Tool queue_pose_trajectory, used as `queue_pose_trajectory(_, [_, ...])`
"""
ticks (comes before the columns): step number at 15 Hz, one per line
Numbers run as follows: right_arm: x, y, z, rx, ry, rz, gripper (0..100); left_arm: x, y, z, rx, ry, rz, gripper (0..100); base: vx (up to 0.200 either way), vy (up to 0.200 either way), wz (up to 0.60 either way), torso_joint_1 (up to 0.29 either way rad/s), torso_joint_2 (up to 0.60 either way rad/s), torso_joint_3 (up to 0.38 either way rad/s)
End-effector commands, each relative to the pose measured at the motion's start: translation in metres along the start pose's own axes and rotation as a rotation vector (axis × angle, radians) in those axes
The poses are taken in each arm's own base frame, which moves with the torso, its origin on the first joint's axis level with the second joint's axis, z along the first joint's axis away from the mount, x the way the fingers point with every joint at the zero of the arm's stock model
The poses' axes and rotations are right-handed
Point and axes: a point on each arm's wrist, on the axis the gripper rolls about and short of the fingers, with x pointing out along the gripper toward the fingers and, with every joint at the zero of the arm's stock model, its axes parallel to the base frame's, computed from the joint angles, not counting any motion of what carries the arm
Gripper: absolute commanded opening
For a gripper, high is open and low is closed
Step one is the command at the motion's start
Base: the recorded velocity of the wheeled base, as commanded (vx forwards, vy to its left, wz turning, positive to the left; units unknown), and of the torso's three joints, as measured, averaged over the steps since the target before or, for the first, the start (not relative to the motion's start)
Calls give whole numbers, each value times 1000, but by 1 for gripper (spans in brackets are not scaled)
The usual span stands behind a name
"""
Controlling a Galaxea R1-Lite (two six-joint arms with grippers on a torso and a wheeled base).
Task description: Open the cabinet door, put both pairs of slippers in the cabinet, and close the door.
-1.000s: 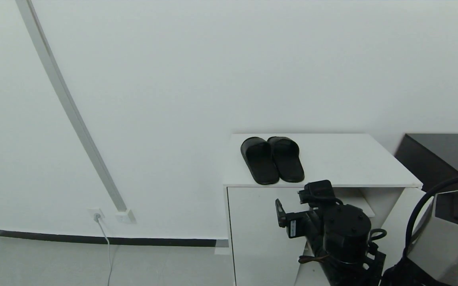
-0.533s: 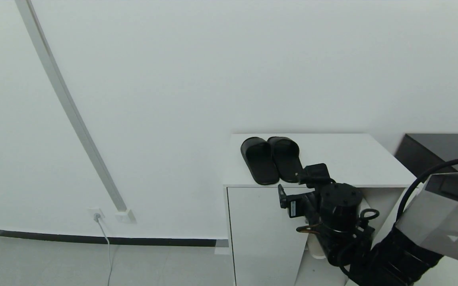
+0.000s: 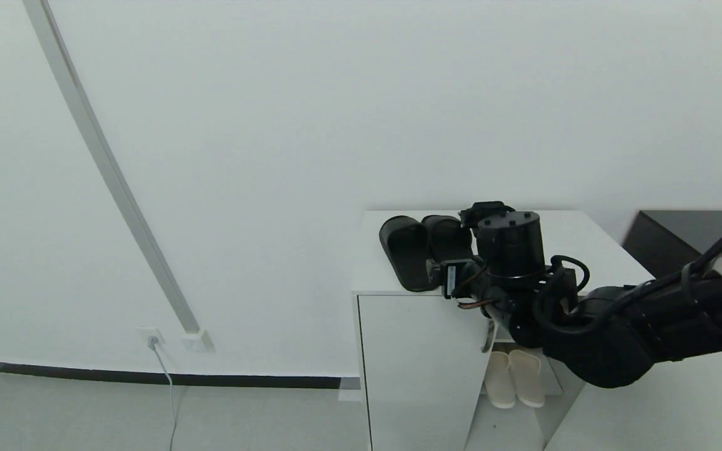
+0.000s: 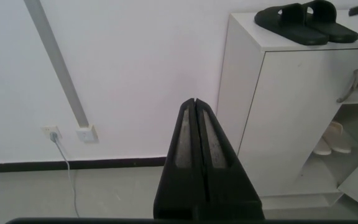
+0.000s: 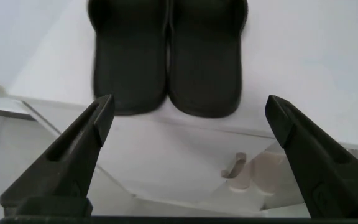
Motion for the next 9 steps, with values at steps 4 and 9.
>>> queue_pose_trajectory(4, [-9, 5, 14, 26, -7, 53, 100, 0, 0, 0, 0, 1, 0, 0, 100, 0, 0, 2, 0, -1])
queue_pose_trajectory(9, [2, 5, -13, 3, 27, 40, 100, 0, 0, 0, -2, 1, 0, 0, 200, 0, 0, 2, 0, 0])
